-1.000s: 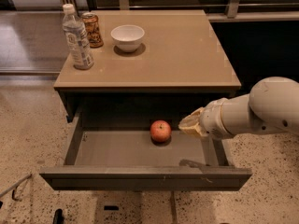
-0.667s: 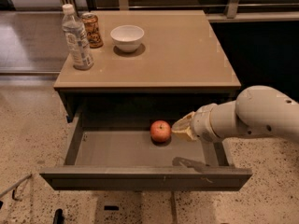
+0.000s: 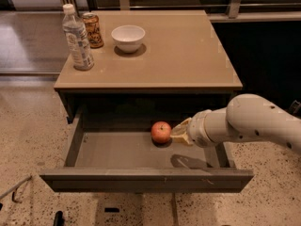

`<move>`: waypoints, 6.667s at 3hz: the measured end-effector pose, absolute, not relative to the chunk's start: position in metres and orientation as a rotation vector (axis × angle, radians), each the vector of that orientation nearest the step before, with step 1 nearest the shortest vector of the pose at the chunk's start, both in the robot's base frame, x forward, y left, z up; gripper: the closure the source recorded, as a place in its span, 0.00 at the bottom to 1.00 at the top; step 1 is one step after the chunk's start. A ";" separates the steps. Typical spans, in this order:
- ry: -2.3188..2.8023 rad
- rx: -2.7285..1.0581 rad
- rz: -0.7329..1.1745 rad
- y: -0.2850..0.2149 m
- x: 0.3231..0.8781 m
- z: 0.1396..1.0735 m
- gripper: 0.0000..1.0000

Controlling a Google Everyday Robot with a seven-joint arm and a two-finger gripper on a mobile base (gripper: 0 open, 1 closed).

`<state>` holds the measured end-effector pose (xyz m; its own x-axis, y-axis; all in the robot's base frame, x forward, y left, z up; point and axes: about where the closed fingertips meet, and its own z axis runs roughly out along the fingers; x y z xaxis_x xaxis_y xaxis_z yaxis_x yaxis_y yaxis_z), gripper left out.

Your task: Pick apple from top drawer and place on counter

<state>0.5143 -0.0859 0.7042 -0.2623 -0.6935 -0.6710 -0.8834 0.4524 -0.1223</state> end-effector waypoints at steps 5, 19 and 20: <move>2.033 -1.295 0.457 -0.054 0.552 0.664 0.19; 1.989 -1.484 0.790 -0.050 0.554 0.754 1.00; 1.995 -1.477 0.773 -0.047 0.559 0.767 1.00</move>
Offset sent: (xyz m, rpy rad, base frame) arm 0.0152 -0.0030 -0.0250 0.0308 0.0364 -0.0202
